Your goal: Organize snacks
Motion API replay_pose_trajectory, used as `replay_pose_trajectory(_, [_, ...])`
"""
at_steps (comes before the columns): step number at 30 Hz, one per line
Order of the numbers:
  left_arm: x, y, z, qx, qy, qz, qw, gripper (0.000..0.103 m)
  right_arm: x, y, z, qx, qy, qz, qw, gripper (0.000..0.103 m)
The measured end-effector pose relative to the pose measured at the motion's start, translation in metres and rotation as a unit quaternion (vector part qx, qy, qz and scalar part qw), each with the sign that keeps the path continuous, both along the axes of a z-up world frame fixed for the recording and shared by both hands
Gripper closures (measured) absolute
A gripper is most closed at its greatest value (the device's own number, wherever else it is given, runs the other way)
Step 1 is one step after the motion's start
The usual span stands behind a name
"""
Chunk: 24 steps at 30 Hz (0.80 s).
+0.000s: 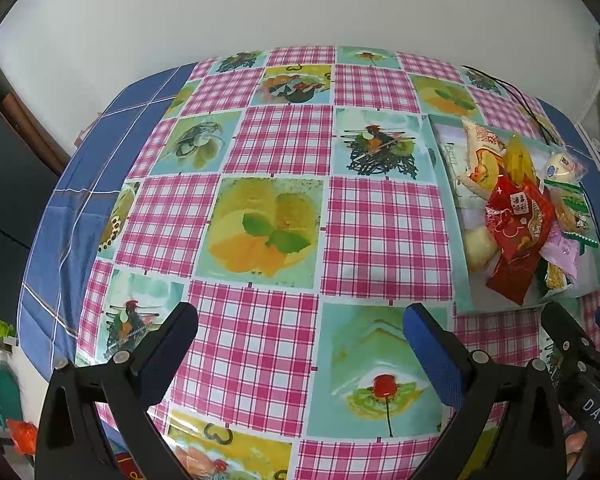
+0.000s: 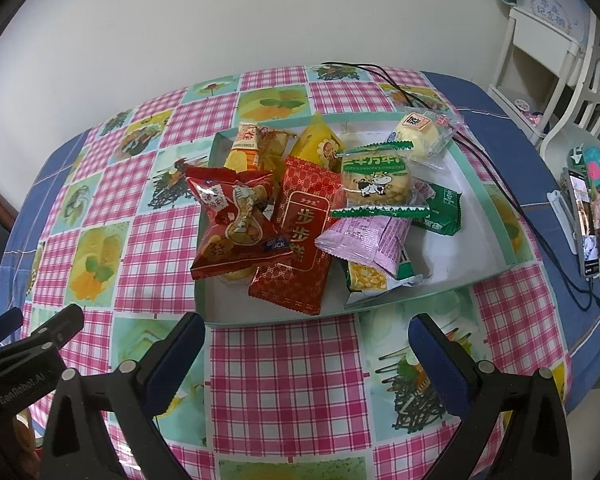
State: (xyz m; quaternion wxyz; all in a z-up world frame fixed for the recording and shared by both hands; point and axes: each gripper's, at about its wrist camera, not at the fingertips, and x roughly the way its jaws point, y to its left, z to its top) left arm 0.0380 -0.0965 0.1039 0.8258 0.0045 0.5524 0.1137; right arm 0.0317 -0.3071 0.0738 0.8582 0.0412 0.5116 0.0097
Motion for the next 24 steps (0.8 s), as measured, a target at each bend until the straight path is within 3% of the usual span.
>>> replay_pose_trajectory(15, [0.0009,0.0030,-0.0051,-0.002,0.013,0.004,0.9999,0.001,0.0003,-0.0007,-0.0026,-0.005,0.005,0.001,1.000,0.000])
replay_pose_trajectory(21, [0.0010,0.0018,-0.0078,-0.021,0.019,0.002,0.9996,0.001,0.0004,-0.0006,-0.0025,-0.005,0.005,0.001,1.000,0.000])
replay_pose_trajectory(24, [-0.0014,0.0012,-0.0046,-0.023,0.005,-0.001,0.9997,0.001,0.0003,-0.0005,-0.0029,-0.006,0.006,0.002,1.000,0.000])
